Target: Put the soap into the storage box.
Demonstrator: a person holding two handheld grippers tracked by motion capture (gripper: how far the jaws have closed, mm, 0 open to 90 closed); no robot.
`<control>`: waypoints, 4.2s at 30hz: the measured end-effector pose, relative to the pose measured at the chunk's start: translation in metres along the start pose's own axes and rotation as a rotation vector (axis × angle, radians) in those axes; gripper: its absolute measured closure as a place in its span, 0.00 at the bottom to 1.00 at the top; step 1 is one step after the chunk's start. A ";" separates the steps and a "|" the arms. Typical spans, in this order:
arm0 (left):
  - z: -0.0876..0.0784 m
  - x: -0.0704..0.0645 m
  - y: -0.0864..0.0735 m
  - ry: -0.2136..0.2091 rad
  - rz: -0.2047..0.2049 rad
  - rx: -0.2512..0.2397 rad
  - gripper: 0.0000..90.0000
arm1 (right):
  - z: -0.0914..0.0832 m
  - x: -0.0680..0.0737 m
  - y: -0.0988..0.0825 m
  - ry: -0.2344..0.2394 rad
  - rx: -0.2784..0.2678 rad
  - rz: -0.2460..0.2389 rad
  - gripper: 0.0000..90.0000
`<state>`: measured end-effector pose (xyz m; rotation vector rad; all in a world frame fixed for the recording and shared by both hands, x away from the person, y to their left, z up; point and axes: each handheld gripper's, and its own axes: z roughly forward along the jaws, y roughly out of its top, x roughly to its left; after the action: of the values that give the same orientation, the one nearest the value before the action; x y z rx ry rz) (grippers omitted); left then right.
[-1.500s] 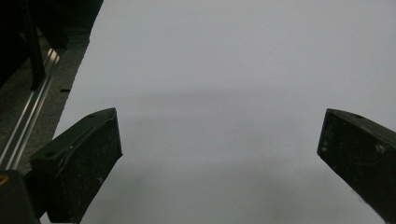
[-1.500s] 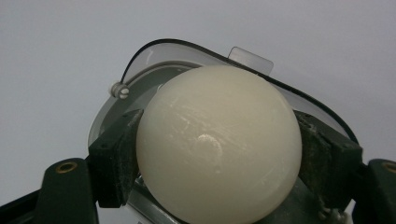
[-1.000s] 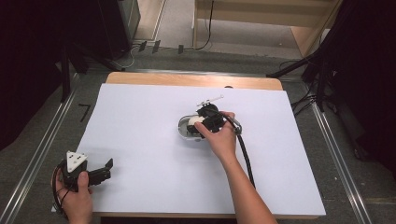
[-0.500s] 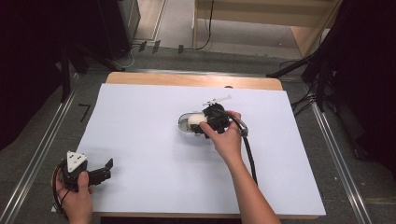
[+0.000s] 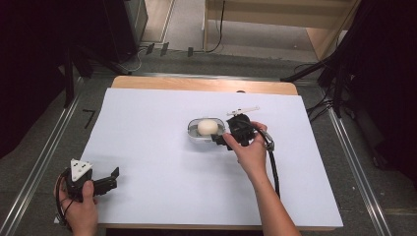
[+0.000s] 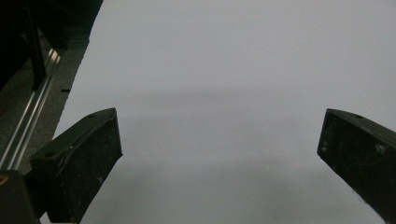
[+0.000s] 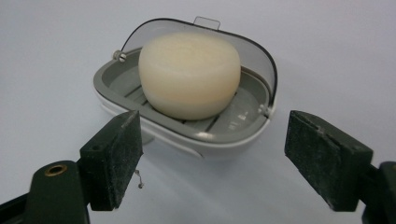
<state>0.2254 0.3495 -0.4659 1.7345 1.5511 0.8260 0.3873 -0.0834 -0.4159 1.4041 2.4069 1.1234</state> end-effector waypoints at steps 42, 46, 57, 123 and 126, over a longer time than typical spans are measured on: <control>0.000 -0.002 0.000 0.005 0.017 -0.001 0.00 | -0.050 -0.061 -0.095 -0.049 -0.016 0.091 0.21; 0.000 -0.002 0.000 0.005 0.017 -0.001 0.00 | -0.055 -0.064 -0.102 -0.050 -0.022 0.097 0.21; 0.000 -0.003 0.000 0.010 0.025 0.002 0.00 | -0.071 -0.076 -0.121 -0.042 -0.041 0.120 0.21; 0.000 -0.006 -0.001 0.016 0.047 -0.009 0.00 | -0.172 -0.160 -0.239 -0.140 -0.236 0.241 0.15; 0.000 -0.006 -0.001 0.016 0.048 -0.008 0.00 | -0.168 -0.161 -0.240 -0.129 -0.235 0.236 0.15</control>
<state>0.2241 0.3439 -0.4665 1.7696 1.5195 0.8717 0.2338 -0.3702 -0.4930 1.6519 1.9873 1.2747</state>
